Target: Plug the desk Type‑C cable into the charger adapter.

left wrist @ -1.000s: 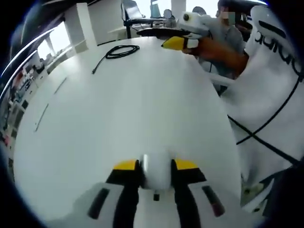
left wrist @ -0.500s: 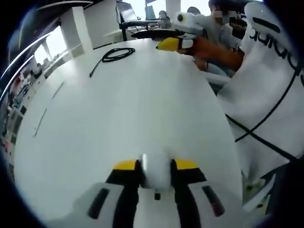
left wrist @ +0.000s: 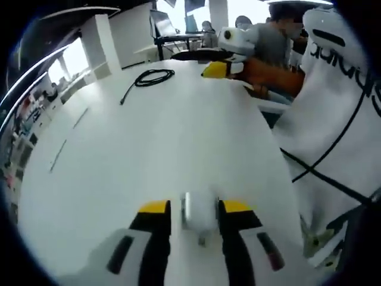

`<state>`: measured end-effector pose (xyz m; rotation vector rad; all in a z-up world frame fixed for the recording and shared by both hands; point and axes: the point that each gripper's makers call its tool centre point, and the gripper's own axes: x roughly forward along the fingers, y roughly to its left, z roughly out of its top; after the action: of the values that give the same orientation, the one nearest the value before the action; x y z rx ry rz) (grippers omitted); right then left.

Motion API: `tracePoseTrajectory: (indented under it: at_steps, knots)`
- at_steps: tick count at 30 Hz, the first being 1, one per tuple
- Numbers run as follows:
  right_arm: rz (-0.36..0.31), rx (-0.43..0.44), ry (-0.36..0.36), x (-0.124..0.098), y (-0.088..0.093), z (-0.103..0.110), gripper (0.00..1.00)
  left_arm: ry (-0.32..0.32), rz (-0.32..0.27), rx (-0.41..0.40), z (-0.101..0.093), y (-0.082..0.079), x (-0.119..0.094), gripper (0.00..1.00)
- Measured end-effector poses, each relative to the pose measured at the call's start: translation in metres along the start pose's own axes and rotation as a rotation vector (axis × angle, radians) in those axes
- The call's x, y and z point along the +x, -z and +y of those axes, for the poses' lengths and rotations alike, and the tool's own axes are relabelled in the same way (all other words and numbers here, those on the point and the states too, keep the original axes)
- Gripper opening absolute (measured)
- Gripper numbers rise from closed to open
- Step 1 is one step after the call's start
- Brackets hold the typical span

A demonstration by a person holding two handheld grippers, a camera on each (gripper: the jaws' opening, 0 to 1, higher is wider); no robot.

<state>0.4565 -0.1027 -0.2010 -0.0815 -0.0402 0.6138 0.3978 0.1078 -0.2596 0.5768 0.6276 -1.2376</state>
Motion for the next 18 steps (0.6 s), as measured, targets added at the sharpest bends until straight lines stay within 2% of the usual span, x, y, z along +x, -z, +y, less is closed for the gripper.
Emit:
tracePoseTrajectory:
  at_steps: [1, 2, 5, 14, 16, 18]
  knots:
    - [0.0, 0.0, -0.001, 0.0, 0.0, 0.0, 0.94, -0.036, -0.052, -0.03, 0.005, -0.006, -0.003, 0.31]
    - [0.001, -0.001, -0.002, 0.0, 0.0, 0.0, 0.94, -0.034, -0.06, -0.075, 0.005, -0.006, -0.005, 0.31]
    - [0.001, -0.001, -0.002, 0.0, -0.001, 0.001, 0.94, -0.068, -0.122, -0.089, 0.011, -0.011, -0.009, 0.32]
    - [0.005, -0.009, -0.004, 0.0, -0.002, 0.003, 0.94, -0.085, -0.304, -0.173, -0.002, -0.021, -0.016, 0.42]
    - [0.004, -0.01, -0.006, 0.001, -0.002, 0.003, 0.94, -0.124, -0.354, -0.168, 0.001, -0.024, -0.02, 0.46]
    - [0.005, -0.013, -0.007, 0.001, -0.003, 0.004, 0.94, -0.141, -0.379, -0.192, 0.001, -0.024, -0.023, 0.48]
